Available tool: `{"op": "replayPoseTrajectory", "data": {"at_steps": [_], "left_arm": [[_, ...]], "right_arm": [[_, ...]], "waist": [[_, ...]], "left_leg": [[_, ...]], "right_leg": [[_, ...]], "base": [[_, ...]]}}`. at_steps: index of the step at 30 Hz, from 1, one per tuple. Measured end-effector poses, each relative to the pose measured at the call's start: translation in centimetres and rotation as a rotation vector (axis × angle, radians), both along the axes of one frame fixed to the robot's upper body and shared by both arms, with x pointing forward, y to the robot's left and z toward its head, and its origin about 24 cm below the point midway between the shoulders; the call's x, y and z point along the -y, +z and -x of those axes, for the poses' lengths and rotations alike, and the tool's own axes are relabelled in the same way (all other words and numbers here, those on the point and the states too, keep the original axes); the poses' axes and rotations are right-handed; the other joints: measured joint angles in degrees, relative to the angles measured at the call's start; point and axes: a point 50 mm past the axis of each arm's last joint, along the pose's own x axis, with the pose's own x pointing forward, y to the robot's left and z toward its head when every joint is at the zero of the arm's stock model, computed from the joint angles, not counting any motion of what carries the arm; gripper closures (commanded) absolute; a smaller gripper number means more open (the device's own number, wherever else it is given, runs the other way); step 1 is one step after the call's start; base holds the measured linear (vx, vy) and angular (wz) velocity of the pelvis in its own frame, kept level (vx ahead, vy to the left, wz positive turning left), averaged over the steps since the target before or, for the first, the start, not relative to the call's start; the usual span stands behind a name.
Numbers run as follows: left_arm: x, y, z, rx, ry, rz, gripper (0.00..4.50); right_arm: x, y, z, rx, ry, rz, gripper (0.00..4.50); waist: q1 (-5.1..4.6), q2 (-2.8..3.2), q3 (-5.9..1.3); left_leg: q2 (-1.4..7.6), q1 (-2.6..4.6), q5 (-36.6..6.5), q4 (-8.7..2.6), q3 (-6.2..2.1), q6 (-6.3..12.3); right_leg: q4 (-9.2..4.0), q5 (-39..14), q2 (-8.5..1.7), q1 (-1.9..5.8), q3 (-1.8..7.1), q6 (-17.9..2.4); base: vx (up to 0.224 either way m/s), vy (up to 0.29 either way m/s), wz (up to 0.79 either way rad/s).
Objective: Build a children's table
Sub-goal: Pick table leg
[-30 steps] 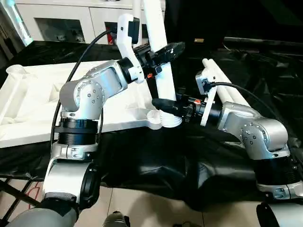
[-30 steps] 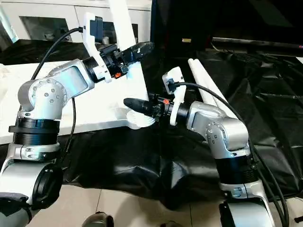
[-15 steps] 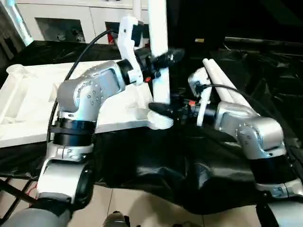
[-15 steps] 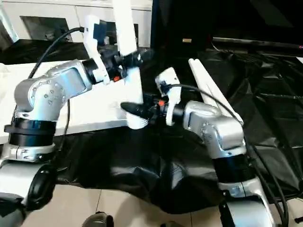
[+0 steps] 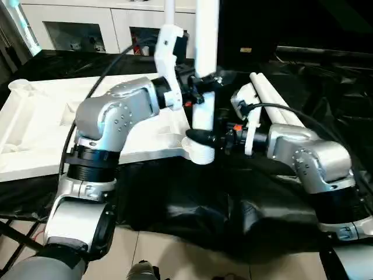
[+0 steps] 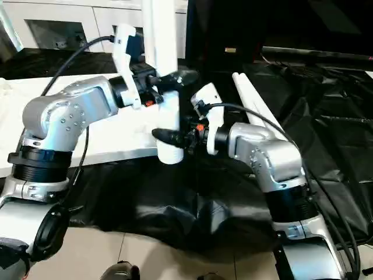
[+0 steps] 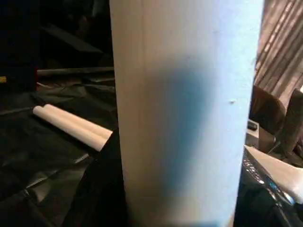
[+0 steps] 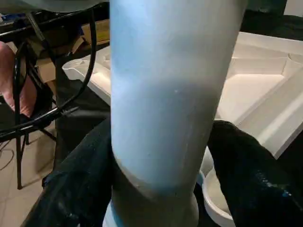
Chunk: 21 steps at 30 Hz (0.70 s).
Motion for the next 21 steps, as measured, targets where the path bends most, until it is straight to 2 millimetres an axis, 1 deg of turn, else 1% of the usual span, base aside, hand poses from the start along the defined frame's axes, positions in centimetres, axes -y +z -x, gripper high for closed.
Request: {"op": "replayPoseTrajectory", "data": {"at_steps": [7,8,9,11,13,14,15,16,17,18,20,21], "left_arm": [[0.33,-0.08,0.25,0.0,-0.027,-0.018,2.64],[0.33,-0.09,0.25,-0.001,-0.027,-0.019,2.64],[0.31,-0.12,0.27,-0.003,-0.029,-0.022,2.64],[0.32,-0.15,0.34,0.001,-0.039,-0.034,2.64],[0.36,-0.24,0.38,0.003,-0.045,-0.045,2.64],[0.39,-0.29,0.38,0.003,-0.046,-0.048,2.65],[0.42,-0.33,0.37,0.006,-0.044,-0.056,2.65],[0.46,-0.33,0.36,0.012,-0.043,-0.06,2.65],[0.5,-0.33,0.36,0.018,-0.045,-0.063,2.65],[0.56,-0.34,0.38,0.022,-0.049,-0.066,2.65],[0.54,-0.35,0.39,0.023,-0.052,-0.066,2.65],[0.54,-0.35,0.37,0.025,-0.052,-0.067,2.65]], "right_arm": [[-0.2,-0.35,0.03,-0.014,0.013,0.008,1.39],[-0.19,-0.38,0.03,-0.016,0.012,0.008,1.67],[-0.21,-0.4,0.03,-0.017,0.014,0.008,1.74],[-0.33,-0.47,0.11,-0.02,0.027,0.01,1.74],[-0.45,-0.55,0.18,-0.021,0.037,0.015,2.07],[-0.49,-0.59,0.19,-0.022,0.039,0.017,2.15],[-0.53,-0.63,0.21,-0.022,0.041,0.021,1.83],[-0.54,-0.64,0.22,-0.022,0.042,0.021,1.68],[-0.52,-0.63,0.21,-0.021,0.041,0.022,1.67],[-0.5,-0.63,0.2,-0.021,0.039,0.023,1.78],[-0.47,-0.63,0.18,-0.02,0.037,0.025,1.71],[-0.46,-0.63,0.18,-0.02,0.037,0.026,1.26]], "waist": [[0.0,0.0,0.0],[0.0,0.0,0.0],[-0.01,0.0,0.0],[-0.01,0.0,0.0],[0.01,0.0,0.0],[0.02,0.0,0.0],[0.01,0.0,0.0],[0.01,0.0,0.0],[0.02,0.0,0.0],[0.02,0.0,0.0],[-0.02,0.0,0.0],[-0.03,0.0,0.0]], "left_leg": [[0.0,0.01,0.0,0.0,0.0,0.0],[0.0,0.01,0.0,0.0,0.0,0.0],[0.0,0.0,0.0,0.0,0.0,0.0],[0.0,0.0,0.0,0.0,0.0,0.0],[0.0,0.0,0.0,0.0,0.0,0.0],[0.0,0.0,0.0,0.0,0.0,0.0],[0.0,0.0,0.0,0.0,0.0,0.0],[0.0,0.0,0.0,0.0,0.0,0.0],[0.0,0.0,0.0,0.0,0.0,0.0],[0.0,0.01,0.0,0.0,0.0,0.0],[0.0,0.01,0.0,0.0,0.0,0.0],[0.0,0.01,0.0,0.0,0.0,0.0]], "right_leg": [[0.0,0.0,0.0,0.0,0.0,0.0],[0.0,0.0,0.0,0.0,0.0,0.0],[0.0,0.0,0.0,0.0,0.0,0.0],[0.0,0.0,0.0,0.0,0.0,0.0],[0.0,0.0,0.0,0.0,0.0,0.0],[0.0,0.0,0.0,0.0,0.0,0.0],[0.0,0.0,0.0,0.0,0.0,0.0],[0.0,0.0,0.0,0.0,0.01,0.0],[0.0,0.0,0.0,0.0,0.0,0.0],[0.0,0.0,0.0,0.01,0.0,0.0],[0.0,0.0,0.0,0.0,0.0,0.0],[0.0,0.0,0.0,0.0,0.0,0.0]], "base": [[0.0,0.0,0.0],[0.0,0.0,0.0],[0.0,0.0,0.0],[0.0,0.0,0.0],[0.0,0.0,0.0],[0.0,0.0,0.0],[0.0,0.0,0.0],[0.0,0.0,0.0],[0.0,0.0,0.0],[0.0,0.0,0.0],[0.0,0.0,0.0],[0.0,0.0,0.0]]}}
